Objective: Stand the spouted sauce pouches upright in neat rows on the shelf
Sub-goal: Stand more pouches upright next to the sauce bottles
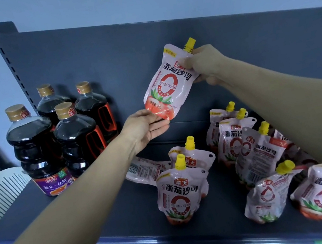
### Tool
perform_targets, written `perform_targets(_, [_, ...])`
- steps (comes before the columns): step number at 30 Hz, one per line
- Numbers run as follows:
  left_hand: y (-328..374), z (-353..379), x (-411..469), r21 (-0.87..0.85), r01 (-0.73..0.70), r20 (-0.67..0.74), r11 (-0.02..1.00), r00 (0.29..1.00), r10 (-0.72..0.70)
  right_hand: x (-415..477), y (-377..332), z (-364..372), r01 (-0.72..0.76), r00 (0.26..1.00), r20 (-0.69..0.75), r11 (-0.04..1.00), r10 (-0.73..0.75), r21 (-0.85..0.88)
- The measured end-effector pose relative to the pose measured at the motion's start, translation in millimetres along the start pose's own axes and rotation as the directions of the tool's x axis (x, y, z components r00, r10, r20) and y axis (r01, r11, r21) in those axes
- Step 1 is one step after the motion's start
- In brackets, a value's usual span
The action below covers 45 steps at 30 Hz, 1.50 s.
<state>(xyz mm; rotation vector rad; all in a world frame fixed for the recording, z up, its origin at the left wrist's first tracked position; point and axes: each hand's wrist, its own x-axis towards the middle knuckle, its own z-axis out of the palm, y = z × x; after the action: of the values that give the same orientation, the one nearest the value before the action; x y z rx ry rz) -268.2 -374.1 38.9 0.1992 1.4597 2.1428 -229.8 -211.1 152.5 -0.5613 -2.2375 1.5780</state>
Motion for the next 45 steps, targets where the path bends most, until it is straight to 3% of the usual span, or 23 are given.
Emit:
perform_targets(3, [-2.0, -1.7, 1.6, 0.049, 0.018, 0.032, 0.999, 0.999, -0.02, -1.7, 1.9, -1.1, -0.063, 0.997, 0.058, 0.996, 0.059, 0.066])
perform_targets(7, [-7.7, -8.4, 5.4, -0.085, -0.017, 0.09, 0.996, 0.996, 0.024, 1.5, 3.9, -4.8, -0.133, 0.989, 0.085, 0.983, 0.123, 0.127])
perform_targets(11, [-7.8, -7.4, 4.7, -0.114, -0.068, 0.161, 0.991, 0.983, 0.086, 5.4, 9.4, -7.2, -0.19, 0.977, 0.129, 0.963, 0.167, 0.19])
perform_targets(19, [-11.3, -1.9, 8.3, 0.151, -0.196, 0.041, 0.969, 0.981, 0.192, 14.8, 19.5, -8.0, -0.242, 0.967, 0.125, 0.955, 0.223, 0.172])
perform_targets(26, [-6.4, -9.1, 7.9, -0.059, -0.127, 0.137, 0.99, 0.982, 0.134, 15.7, 21.1, -6.9, -0.239, 0.97, 0.093, 0.956, 0.225, 0.172])
perform_targets(36, [-15.4, -15.6, 15.7, 0.269, -0.311, 0.041, 0.911, 0.949, 0.312, 13.9, 16.8, -2.8, -0.218, 0.968, 0.152, 0.968, 0.198, 0.125])
perform_targets(40, [-12.5, -19.8, 14.6, 0.224, -0.083, -0.06, 0.971, 0.993, 0.099, 16.9, 18.4, 2.6, -0.095, 0.99, 0.104, 0.995, 0.093, 0.018])
perform_targets(45, [-16.5, -16.0, 19.6, -0.054, 0.156, -0.11, 0.986, 0.981, -0.161, 15.4, 23.0, 12.1, 0.052, 0.991, 0.132, 0.984, -0.029, -0.168])
